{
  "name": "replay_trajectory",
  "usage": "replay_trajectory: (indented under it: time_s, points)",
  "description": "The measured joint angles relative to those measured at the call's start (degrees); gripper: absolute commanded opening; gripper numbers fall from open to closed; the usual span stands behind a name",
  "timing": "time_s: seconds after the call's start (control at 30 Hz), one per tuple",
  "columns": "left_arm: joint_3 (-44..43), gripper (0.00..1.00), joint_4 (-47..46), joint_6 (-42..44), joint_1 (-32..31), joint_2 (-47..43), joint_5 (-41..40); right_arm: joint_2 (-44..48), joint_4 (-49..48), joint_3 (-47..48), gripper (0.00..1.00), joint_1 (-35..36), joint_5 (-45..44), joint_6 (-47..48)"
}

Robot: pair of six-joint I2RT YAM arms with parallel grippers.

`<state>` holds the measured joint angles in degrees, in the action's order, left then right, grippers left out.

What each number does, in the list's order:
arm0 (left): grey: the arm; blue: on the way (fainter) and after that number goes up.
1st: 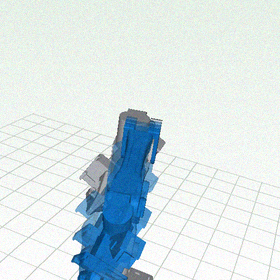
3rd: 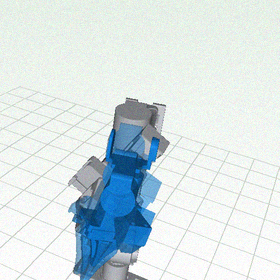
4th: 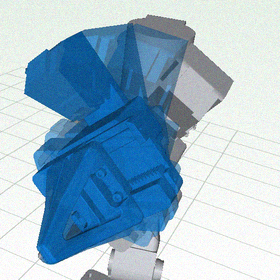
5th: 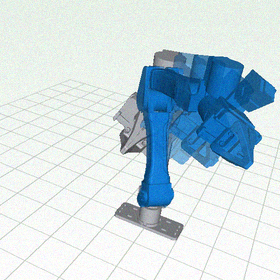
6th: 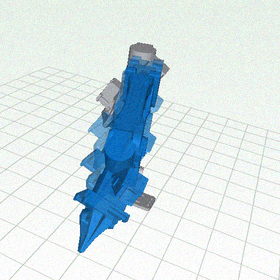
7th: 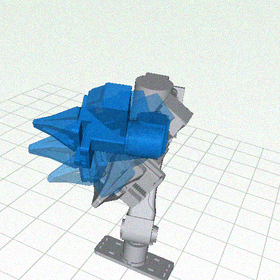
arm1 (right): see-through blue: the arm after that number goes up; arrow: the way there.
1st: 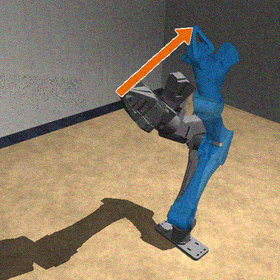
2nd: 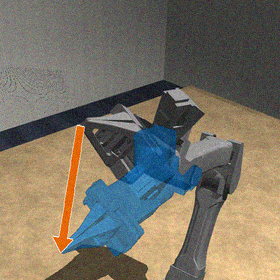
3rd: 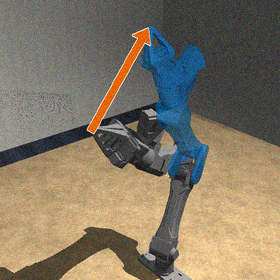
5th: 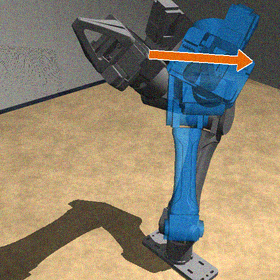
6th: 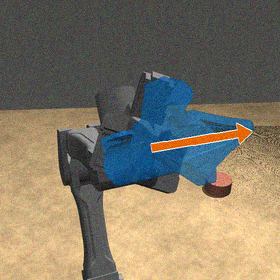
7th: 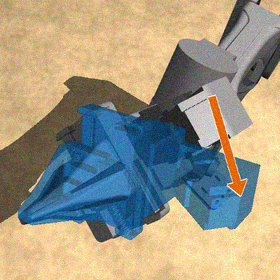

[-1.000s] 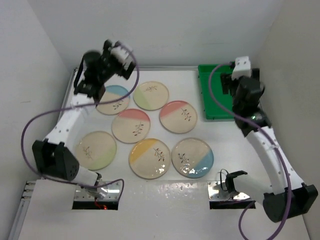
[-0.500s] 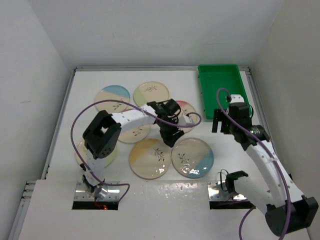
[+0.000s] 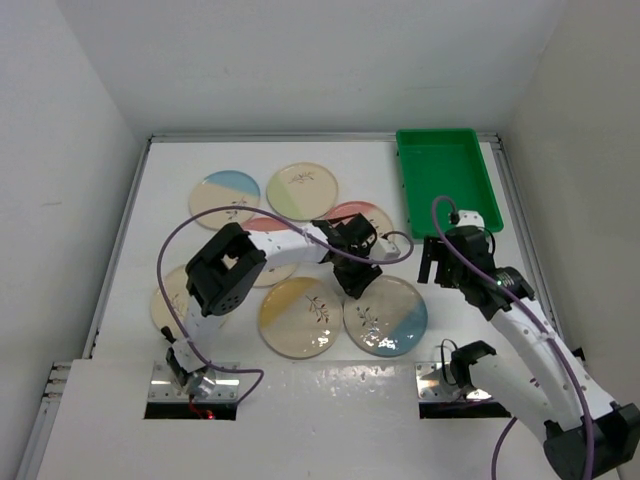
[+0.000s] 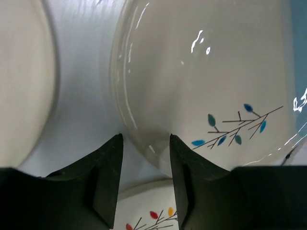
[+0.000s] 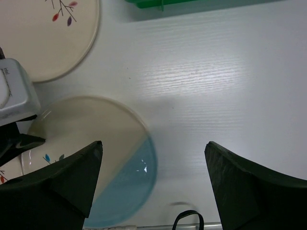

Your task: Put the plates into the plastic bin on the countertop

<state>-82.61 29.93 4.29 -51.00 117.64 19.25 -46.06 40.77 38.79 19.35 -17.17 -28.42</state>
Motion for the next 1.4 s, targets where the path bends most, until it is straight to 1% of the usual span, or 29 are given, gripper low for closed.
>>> replay_trajectory:
  time_s: [0.03, 0.1, 0.13, 0.2, 0.23, 0.37, 0.47, 0.63, 0.67, 0.7, 0.8, 0.83, 0.9, 0.93, 1.0, 1.03, 1.2, 1.23, 1.3, 1.37, 1.4]
  points:
    - [0.07, 0.40, -0.52, -0.66, -0.42, 0.00, -0.24, 0.13, 0.09, -0.09, 0.86, 0.17, -0.39, -0.26]
    - [0.48, 0.32, -1.86, -1.68, -1.25, 0.04, -0.87, 0.33, 0.20, -0.22, 0.86, 0.61, -0.83, -0.61]
    - [0.57, 0.19, -2.23, -2.03, -1.44, 0.04, -1.07, 0.35, 0.20, -0.33, 0.90, 0.81, -0.83, -0.74]
    - [0.72, 0.00, -2.82, -3.37, -1.55, 0.04, -0.48, 0.35, -0.04, -0.96, 0.97, 1.16, -0.46, -0.68]
    - [0.72, 0.00, -3.32, -4.09, -1.49, 0.00, 0.07, 0.35, -0.39, -1.51, 1.00, 1.16, 0.37, -0.48]
    - [0.61, 0.00, -3.91, -4.98, -1.18, 0.04, 1.16, -1.75, -0.59, -3.65, 1.00, 0.83, 7.74, 1.84]
    - [-0.76, 0.00, -2.34, -4.07, -0.15, 0.13, 1.77, -3.91, -1.22, -4.85, 1.00, -0.20, 12.52, 3.02]
    - [-4.00, 0.00, 1.07, 3.13, 1.27, -1.25, 2.43, -3.45, -5.03, -9.99, 1.00, -7.65, 22.64, 3.85]
    - [-4.04, 0.00, 1.70, 4.63, 1.42, -2.01, 2.38, -4.39, -5.90, -10.60, 1.00, -9.27, 24.57, 3.82]
    - [-4.04, 0.00, 2.60, 6.73, 1.68, -3.43, 2.47, -5.53, -6.82, -10.88, 0.98, -10.58, 26.56, 3.80]
    - [-4.04, 0.00, 3.41, 9.35, 1.99, -4.96, 2.60, -10.71, -11.32, -11.67, 0.96, -13.38, 32.22, 3.65]
    - [-4.02, 0.00, 3.56, 10.27, 2.14, -5.29, 2.60, -12.33, -13.16, -12.35, 0.92, -13.88, 33.77, 3.54]
    - [-3.58, 0.00, 3.48, 11.37, 2.40, -5.46, 2.60, -14.21, -16.50, -14.32, 0.89, -14.10, 36.59, 3.26]
    - [-3.30, 0.00, 3.43, 11.67, 2.62, -5.46, 2.62, -14.93, -18.01, -15.45, 0.85, -14.08, 38.29, 2.93]
    - [-2.84, 0.00, 3.52, 11.91, 3.13, -5.46, 2.67, -16.13, -20.81, -17.94, 0.80, -13.97, 41.57, 2.27]
    - [-2.71, 0.00, 3.45, 11.98, 3.50, -5.46, 2.75, -16.39, -23.30, -20.02, 0.76, -13.79, 43.71, 1.49]
    - [-2.62, 0.00, 2.75, 12.20, 5.33, -5.46, 2.64, -14.40, -32.37, -26.34, 0.63, -12.61, 50.16, -1.46]
    - [-2.58, 0.00, 2.51, 12.22, 5.53, -5.46, 2.60, -13.70, -34.03, -27.69, 0.58, -12.37, 50.99, -2.14]
    - [-2.38, 0.00, 2.14, 12.20, 5.81, -5.46, 2.45, -12.98, -37.11, -29.77, 0.58, -12.13, 51.84, -3.32]
    - [-2.32, 0.00, 2.08, 12.17, 6.10, -5.44, 2.29, -13.27, -39.76, -30.95, 0.55, -12.09, 52.81, -4.57]
    - [-2.29, 0.00, 1.97, 12.17, 6.23, -5.44, 2.34, -13.90, -40.87, -31.30, 0.51, -12.07, 52.96, -5.03]
